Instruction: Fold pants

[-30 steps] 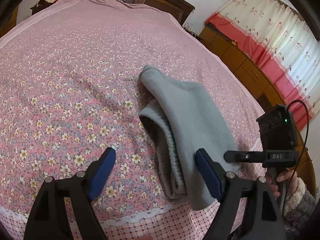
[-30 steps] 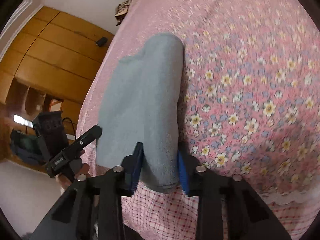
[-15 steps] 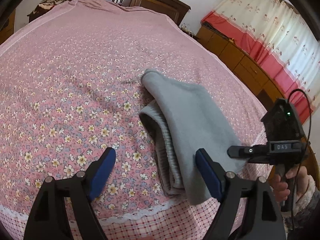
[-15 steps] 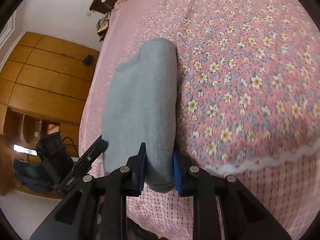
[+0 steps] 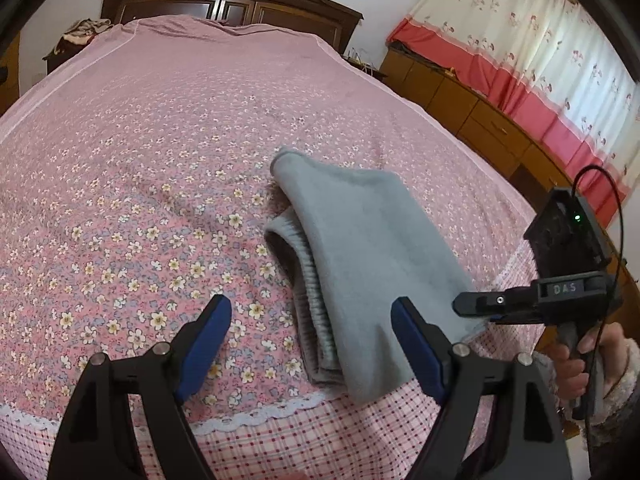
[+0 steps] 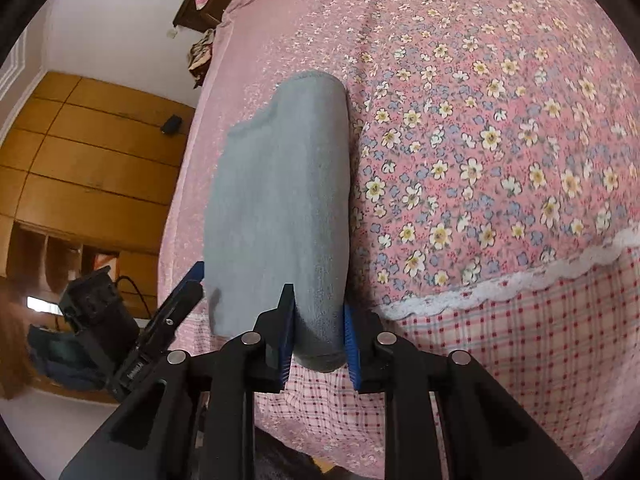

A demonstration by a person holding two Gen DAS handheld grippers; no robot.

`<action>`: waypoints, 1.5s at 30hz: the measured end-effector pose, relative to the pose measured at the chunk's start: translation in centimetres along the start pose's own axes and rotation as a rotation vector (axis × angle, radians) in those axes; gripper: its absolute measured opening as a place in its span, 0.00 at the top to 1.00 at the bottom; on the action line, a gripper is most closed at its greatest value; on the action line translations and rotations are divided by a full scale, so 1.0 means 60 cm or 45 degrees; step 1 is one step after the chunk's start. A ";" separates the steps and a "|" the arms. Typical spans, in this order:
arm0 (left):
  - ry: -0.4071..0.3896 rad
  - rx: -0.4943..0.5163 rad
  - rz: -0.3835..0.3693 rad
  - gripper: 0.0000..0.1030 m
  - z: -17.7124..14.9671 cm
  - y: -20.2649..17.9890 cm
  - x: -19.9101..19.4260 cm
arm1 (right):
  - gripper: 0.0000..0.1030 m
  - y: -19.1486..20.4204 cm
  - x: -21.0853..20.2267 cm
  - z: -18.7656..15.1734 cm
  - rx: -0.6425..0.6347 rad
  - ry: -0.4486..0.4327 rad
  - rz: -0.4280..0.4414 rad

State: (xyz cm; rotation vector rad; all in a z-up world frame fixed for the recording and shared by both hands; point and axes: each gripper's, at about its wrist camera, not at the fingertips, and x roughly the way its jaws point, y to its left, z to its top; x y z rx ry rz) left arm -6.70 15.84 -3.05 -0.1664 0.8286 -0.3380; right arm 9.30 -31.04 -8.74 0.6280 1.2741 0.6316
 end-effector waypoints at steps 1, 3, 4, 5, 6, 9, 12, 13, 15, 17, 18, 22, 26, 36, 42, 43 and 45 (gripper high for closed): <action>-0.001 0.012 0.005 0.17 -0.001 0.002 -0.001 | 0.79 0.004 -0.005 -0.005 -0.024 -0.010 -0.003; 0.002 0.035 0.016 0.17 -0.005 -0.005 -0.002 | 0.78 0.008 -0.007 -0.006 -0.085 0.001 -0.043; 0.006 0.039 0.027 0.17 -0.006 -0.007 -0.001 | 0.78 0.003 -0.003 -0.002 -0.073 0.014 -0.048; 0.009 0.045 0.044 0.17 -0.006 -0.011 -0.003 | 0.76 -0.002 -0.001 0.003 -0.049 0.027 -0.035; 0.006 0.051 0.050 0.17 -0.005 -0.007 -0.005 | 0.74 -0.006 0.000 0.008 -0.035 0.032 -0.014; -0.048 0.100 0.067 0.17 -0.003 -0.016 -0.028 | 0.64 0.000 -0.034 0.019 -0.090 -0.049 -0.007; -0.097 0.140 0.089 0.13 0.006 -0.025 -0.044 | 0.31 0.027 -0.087 0.014 -0.253 -0.205 -0.056; -0.104 0.138 0.087 0.13 0.011 -0.027 -0.045 | 0.24 0.039 -0.107 0.009 -0.309 -0.276 -0.094; -0.121 0.129 0.107 0.13 0.022 -0.032 -0.049 | 0.11 0.049 -0.136 -0.005 -0.354 -0.366 -0.111; -0.161 0.134 0.116 0.13 0.028 -0.043 -0.063 | 0.08 0.056 -0.163 -0.010 -0.378 -0.428 -0.119; -0.192 0.147 0.113 0.13 0.029 -0.052 -0.076 | 0.06 0.061 -0.177 -0.016 -0.397 -0.460 -0.135; -0.316 0.246 0.201 0.05 0.021 -0.094 -0.133 | 0.00 0.106 -0.222 -0.040 -0.539 -0.545 -0.233; -0.368 0.316 0.254 0.00 0.008 -0.123 -0.185 | 0.00 0.159 -0.263 -0.071 -0.781 -0.561 -0.373; -0.347 0.218 0.344 0.00 -0.063 -0.105 -0.166 | 0.00 0.185 -0.204 -0.192 -0.852 -0.661 -0.643; -0.290 0.084 0.309 0.00 -0.117 -0.063 -0.131 | 0.00 0.137 -0.136 -0.224 -0.707 -0.670 -0.541; -0.280 0.089 0.316 0.00 -0.121 -0.064 -0.127 | 0.00 0.136 -0.123 -0.222 -0.725 -0.667 -0.599; -0.279 0.095 0.340 0.00 -0.131 -0.060 -0.123 | 0.00 0.137 -0.110 -0.219 -0.742 -0.674 -0.659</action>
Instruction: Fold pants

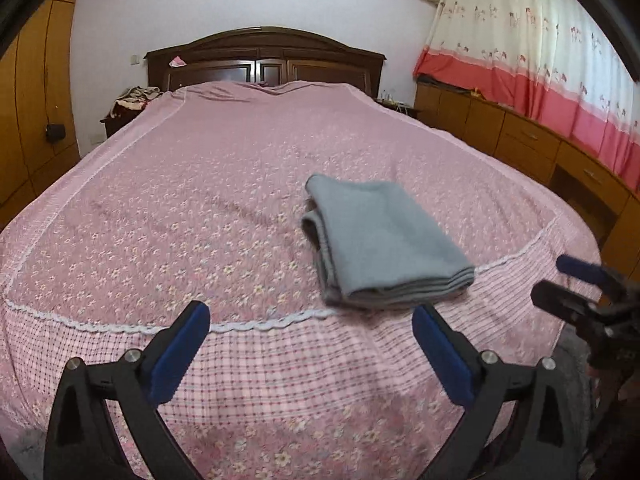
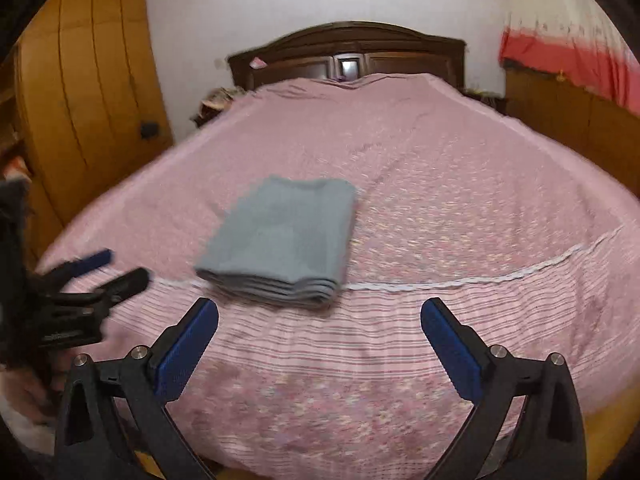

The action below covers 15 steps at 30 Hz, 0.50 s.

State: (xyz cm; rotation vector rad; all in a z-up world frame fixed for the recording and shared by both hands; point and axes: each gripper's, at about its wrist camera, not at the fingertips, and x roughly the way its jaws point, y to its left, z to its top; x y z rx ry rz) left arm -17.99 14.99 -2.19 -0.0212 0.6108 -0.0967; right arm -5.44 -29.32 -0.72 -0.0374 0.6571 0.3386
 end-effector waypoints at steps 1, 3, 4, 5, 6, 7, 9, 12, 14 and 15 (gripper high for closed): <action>0.001 -0.003 0.003 0.00 -0.003 0.002 0.001 | 0.00 0.001 0.004 0.000 -0.001 0.003 0.007; 0.007 -0.026 -0.002 0.00 -0.007 0.009 0.000 | 0.00 0.001 0.017 0.001 0.020 0.029 0.032; 0.006 -0.035 -0.005 0.00 -0.007 0.011 0.000 | 0.00 0.002 0.021 -0.001 0.027 0.038 0.024; 0.000 -0.050 -0.017 0.00 -0.007 0.014 0.000 | 0.00 0.002 0.025 -0.002 0.032 0.037 0.011; -0.004 -0.058 -0.026 0.00 -0.007 0.016 -0.001 | 0.00 0.002 0.026 -0.003 0.031 0.029 0.009; -0.010 -0.060 -0.031 0.00 -0.006 0.015 -0.005 | 0.00 0.003 0.026 -0.004 0.029 0.024 0.014; -0.018 -0.056 -0.035 0.00 -0.005 0.016 -0.009 | 0.00 0.006 0.027 -0.008 0.023 0.019 0.023; -0.016 -0.057 -0.042 0.00 -0.004 0.016 -0.012 | 0.00 0.013 0.027 -0.010 0.005 0.024 0.022; -0.015 -0.059 -0.049 0.00 -0.004 0.016 -0.013 | 0.00 0.015 0.028 -0.012 0.006 0.026 0.024; -0.015 -0.057 -0.050 0.00 -0.004 0.016 -0.013 | 0.00 0.015 0.029 -0.012 0.008 0.029 0.024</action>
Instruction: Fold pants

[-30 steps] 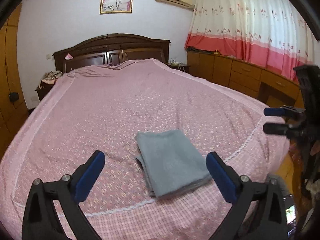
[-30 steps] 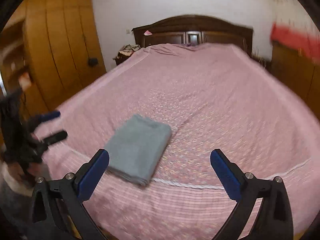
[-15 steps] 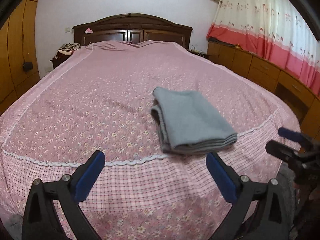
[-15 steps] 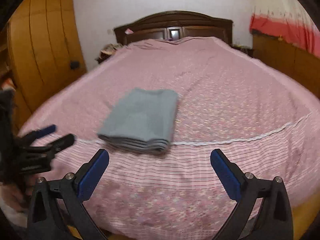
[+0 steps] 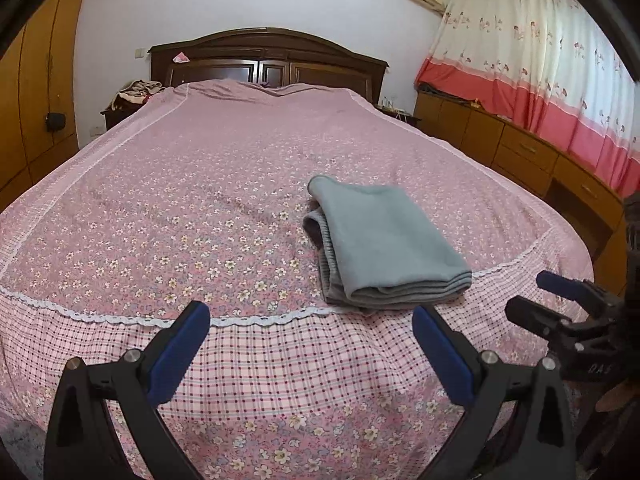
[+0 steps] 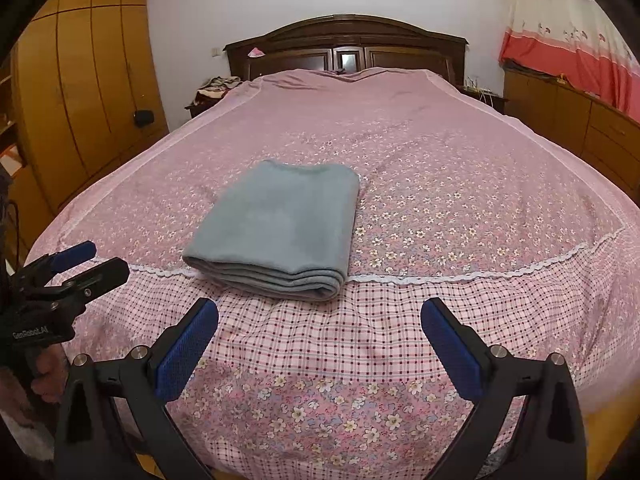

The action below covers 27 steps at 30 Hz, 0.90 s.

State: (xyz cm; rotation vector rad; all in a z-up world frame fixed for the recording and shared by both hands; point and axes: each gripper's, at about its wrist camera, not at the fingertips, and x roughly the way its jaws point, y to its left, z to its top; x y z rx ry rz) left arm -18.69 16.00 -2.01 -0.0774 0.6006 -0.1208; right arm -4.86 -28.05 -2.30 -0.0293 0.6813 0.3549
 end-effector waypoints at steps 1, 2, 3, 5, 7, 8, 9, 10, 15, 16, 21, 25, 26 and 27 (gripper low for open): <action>0.000 0.003 0.000 0.00 0.000 0.000 -0.001 | 0.00 0.000 0.002 -0.001 0.000 0.008 -0.005; 0.000 0.006 -0.001 0.00 -0.001 -0.001 -0.001 | 0.00 0.000 0.003 -0.001 0.000 0.014 -0.012; 0.000 0.007 -0.002 0.00 -0.001 -0.001 -0.001 | 0.00 0.001 0.004 -0.002 0.001 0.016 -0.019; 0.003 0.004 -0.008 0.00 -0.002 -0.001 0.000 | 0.00 0.000 0.005 -0.005 0.005 0.018 -0.017; 0.008 0.002 -0.010 0.00 -0.003 -0.001 0.002 | 0.00 -0.003 0.007 -0.007 0.021 0.026 -0.002; 0.009 0.002 -0.012 0.00 -0.003 -0.002 0.002 | 0.00 -0.004 0.009 -0.009 0.034 0.030 0.004; 0.009 0.002 -0.014 0.00 -0.004 -0.002 0.003 | 0.00 -0.005 0.009 -0.011 0.039 0.031 0.007; 0.010 0.003 -0.015 0.00 -0.004 -0.002 0.003 | 0.00 -0.006 0.009 -0.012 0.042 0.032 0.009; 0.015 0.009 -0.015 0.00 -0.005 -0.006 0.006 | 0.00 -0.007 0.010 -0.014 0.047 0.037 0.015; 0.015 0.009 -0.018 0.00 -0.005 -0.007 0.006 | 0.00 -0.007 0.010 -0.015 0.048 0.037 0.019; 0.016 0.013 -0.019 0.00 -0.006 -0.012 0.007 | 0.00 -0.006 0.009 -0.014 0.047 0.042 0.027; 0.017 0.015 -0.020 0.00 -0.007 -0.015 0.006 | 0.00 -0.005 0.008 -0.015 0.046 0.044 0.033; 0.017 0.016 -0.021 0.00 -0.007 -0.015 0.006 | 0.00 -0.005 0.008 -0.015 0.045 0.046 0.033; 0.018 0.016 -0.020 0.00 -0.006 -0.015 0.006 | 0.00 -0.004 0.008 -0.015 0.044 0.048 0.032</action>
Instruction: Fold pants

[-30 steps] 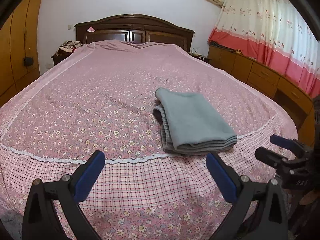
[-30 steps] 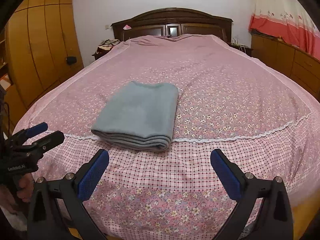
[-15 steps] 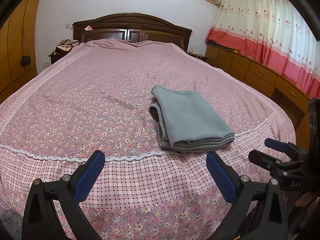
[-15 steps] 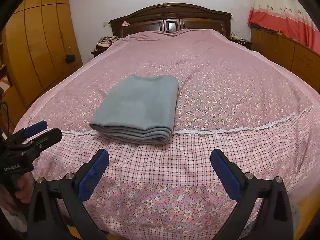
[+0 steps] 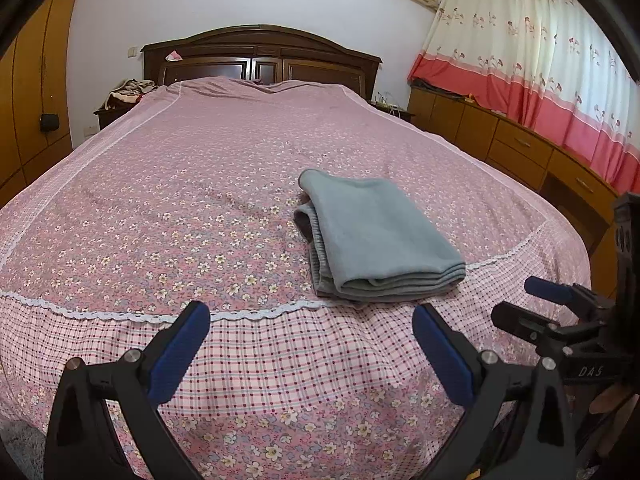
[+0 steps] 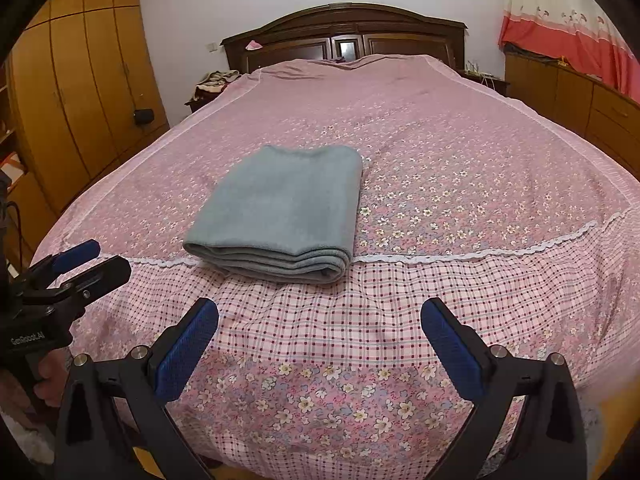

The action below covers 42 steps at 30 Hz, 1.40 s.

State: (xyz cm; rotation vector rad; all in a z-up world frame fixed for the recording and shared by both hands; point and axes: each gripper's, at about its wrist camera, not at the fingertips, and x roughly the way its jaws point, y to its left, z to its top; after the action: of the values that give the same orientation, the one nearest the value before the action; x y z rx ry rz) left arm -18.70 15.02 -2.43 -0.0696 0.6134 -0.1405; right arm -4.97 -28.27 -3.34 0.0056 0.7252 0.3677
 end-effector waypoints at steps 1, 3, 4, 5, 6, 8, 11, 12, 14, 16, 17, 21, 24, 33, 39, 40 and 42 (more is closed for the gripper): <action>0.001 0.000 -0.001 0.00 0.000 0.000 0.000 | 0.00 0.000 0.000 0.000 -0.001 0.002 0.000; 0.004 -0.001 -0.002 0.00 0.000 -0.001 0.001 | 0.00 0.000 0.001 0.000 -0.002 0.005 0.001; 0.004 -0.001 -0.004 0.00 -0.001 -0.001 0.001 | 0.00 0.001 0.001 0.000 -0.001 0.005 0.002; 0.004 -0.001 -0.005 0.00 -0.001 0.000 0.001 | 0.00 0.001 0.001 0.000 -0.001 0.007 0.002; 0.004 0.000 -0.004 0.00 -0.001 0.000 0.001 | 0.00 0.001 0.002 0.000 -0.001 0.007 0.003; 0.003 -0.001 -0.005 0.00 -0.002 0.000 0.001 | 0.00 0.002 0.003 -0.001 -0.001 0.009 0.004; 0.004 -0.001 -0.006 0.00 -0.002 0.000 0.001 | 0.00 0.004 0.004 -0.001 0.001 0.012 0.006; 0.004 -0.002 -0.004 0.00 -0.002 0.000 0.001 | 0.00 0.004 0.005 -0.001 -0.001 0.014 0.007; 0.005 -0.003 -0.005 0.00 -0.002 0.000 0.001 | 0.00 0.004 0.005 -0.002 -0.002 0.015 0.006; 0.006 -0.004 -0.006 0.00 -0.003 0.000 0.002 | 0.00 0.005 0.006 -0.002 -0.002 0.016 0.007; 0.007 -0.005 -0.005 0.00 -0.004 0.000 0.002 | 0.00 0.005 0.006 -0.003 -0.001 0.016 0.008; 0.003 0.001 -0.002 0.00 -0.005 -0.001 0.001 | 0.00 0.003 0.005 -0.004 0.004 0.008 -0.009; 0.005 -0.007 -0.002 0.00 -0.007 0.003 0.001 | 0.00 -0.002 0.003 -0.003 0.016 0.006 -0.005; 0.003 -0.015 -0.002 0.00 -0.009 0.011 0.000 | 0.00 0.007 0.008 -0.006 -0.017 0.022 -0.014; 0.005 -0.009 -0.005 0.00 -0.009 0.008 0.001 | 0.00 0.004 0.007 -0.005 -0.007 0.022 -0.007; 0.007 -0.008 -0.007 0.00 -0.009 0.007 0.002 | 0.00 0.003 0.006 -0.004 -0.003 0.021 -0.005; 0.004 -0.003 -0.008 0.00 -0.009 0.004 0.002 | 0.00 0.000 0.005 -0.004 0.005 0.022 -0.002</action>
State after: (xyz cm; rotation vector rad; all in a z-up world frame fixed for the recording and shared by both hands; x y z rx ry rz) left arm -18.86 15.24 -2.95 -0.0740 0.6163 -0.1463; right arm -4.90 -28.19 -3.72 0.0060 0.7429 0.3652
